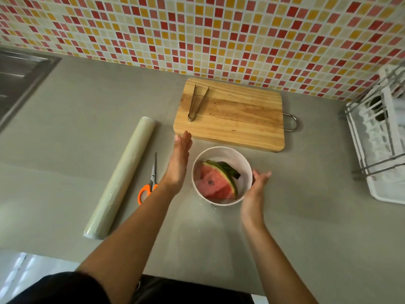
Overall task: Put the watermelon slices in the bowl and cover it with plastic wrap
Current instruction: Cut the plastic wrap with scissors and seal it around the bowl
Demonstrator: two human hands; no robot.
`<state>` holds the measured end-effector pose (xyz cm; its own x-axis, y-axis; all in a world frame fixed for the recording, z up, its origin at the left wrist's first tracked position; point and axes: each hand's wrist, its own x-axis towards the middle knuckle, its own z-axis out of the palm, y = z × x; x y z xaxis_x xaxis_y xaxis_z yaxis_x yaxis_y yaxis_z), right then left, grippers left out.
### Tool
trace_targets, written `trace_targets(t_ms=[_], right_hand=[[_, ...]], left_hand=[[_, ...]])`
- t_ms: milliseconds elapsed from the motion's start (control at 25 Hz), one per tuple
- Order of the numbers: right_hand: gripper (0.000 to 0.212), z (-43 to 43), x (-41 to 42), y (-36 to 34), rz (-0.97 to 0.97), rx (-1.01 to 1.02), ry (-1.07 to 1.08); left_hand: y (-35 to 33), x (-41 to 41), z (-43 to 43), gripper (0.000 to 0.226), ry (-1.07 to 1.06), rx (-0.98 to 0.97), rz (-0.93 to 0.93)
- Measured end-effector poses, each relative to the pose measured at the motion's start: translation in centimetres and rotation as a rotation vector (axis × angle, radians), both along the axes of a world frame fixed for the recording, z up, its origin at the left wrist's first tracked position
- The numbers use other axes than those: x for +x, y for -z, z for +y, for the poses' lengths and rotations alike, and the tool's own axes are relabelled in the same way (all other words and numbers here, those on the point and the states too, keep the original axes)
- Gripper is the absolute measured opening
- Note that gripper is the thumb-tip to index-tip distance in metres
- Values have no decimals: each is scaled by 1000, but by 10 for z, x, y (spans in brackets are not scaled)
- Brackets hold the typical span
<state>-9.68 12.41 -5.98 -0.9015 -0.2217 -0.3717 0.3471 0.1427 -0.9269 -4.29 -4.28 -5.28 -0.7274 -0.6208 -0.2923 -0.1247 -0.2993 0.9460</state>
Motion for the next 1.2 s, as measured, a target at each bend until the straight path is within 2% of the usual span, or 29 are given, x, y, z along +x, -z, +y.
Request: trace_targets(t_ms=[80,120,240,320,400,520,600,720,800,880,960,1040,1120,1200], right_hand=[[106,8,-12,-4,181,70,-46],[103,9,-23,-7,236,38,-129],[83,1,-49,-13,266,-88,-469],[71,-3,-55,-6,306,-58,-520],[69,-6,-58,1,315,-52,-491],[72,-12,-63,5,250,-1,-467],[84,-15,-64,6,217,79,-475],[99,-14,-71,-1,273,301,-582],[104,-11,-77,-6,301,280,-623],[98,-11,-75,-5,247,70,-593],[86,-15,-68,-2,181,-46,-502],[77,-20,-61,-2,114,-31,-359],[72,-20,-53,-4,38,10,-194],[62,-15,-42,1,-32,-36,-59]], left_hand=[[2,6,6,77,81,-133,-38],[3,9,13,76,124,-164,-41],[6,8,29,68,153,-123,5],[5,1,31,64,119,-97,3],[3,-3,29,56,103,-131,-55],[7,-6,25,50,130,-236,-142],[9,-9,22,52,155,-271,-183],[8,-11,19,68,161,-309,-282],[5,-11,19,75,167,-303,-260],[5,-9,20,69,181,-216,-155],[5,-11,18,63,223,-147,-130],[4,-21,12,65,211,-114,-137],[0,-26,7,69,58,-112,-120],[0,-12,9,70,-92,-121,-67]])
